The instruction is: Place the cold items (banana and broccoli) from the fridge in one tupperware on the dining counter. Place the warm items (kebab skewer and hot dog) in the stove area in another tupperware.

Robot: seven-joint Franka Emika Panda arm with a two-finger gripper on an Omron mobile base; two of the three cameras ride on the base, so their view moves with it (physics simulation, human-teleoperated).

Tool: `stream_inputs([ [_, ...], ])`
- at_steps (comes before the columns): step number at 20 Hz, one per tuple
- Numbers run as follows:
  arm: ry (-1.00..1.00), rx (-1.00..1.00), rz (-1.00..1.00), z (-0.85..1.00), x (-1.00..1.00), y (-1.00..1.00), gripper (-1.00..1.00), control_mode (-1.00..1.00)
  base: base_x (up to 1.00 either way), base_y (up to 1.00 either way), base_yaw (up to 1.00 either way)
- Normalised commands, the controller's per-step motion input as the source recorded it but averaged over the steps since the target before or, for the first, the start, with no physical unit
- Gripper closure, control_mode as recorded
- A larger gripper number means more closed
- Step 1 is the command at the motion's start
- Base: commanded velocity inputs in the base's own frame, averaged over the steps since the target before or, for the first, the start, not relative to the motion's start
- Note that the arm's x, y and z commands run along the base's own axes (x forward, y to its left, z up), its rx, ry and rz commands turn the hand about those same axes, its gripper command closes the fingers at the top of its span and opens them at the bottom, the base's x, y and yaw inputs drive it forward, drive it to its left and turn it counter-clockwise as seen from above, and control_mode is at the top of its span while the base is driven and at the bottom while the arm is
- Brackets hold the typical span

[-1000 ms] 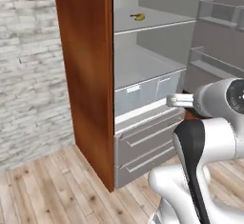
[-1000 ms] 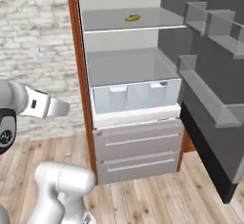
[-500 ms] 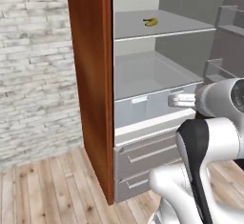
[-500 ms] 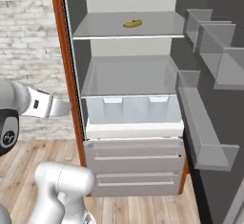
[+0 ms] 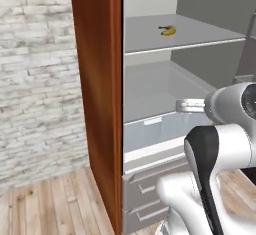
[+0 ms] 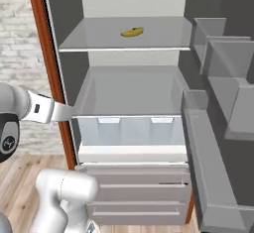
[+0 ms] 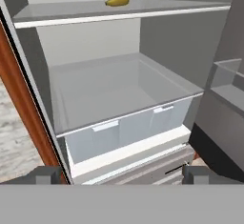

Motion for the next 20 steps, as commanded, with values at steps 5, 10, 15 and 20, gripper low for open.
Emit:
stream_inputs([
  [5,0.00,0.00,0.00,0.00,0.00,0.00,-1.00,1.00,0.64,-0.35,0.12],
  [10,0.00,0.00,0.00,0.00,0.00,0.00,-1.00,1.00,0.45,-0.36,0.20],
  [15,0.00,0.00,0.00,0.00,0.00,0.00,-1.00,1.00,0.53,-0.35,0.20],
  [20,0.00,0.01,0.02,0.00,0.08,-0.03,-1.00,-1.00,0.34,-0.20,0.11],
])
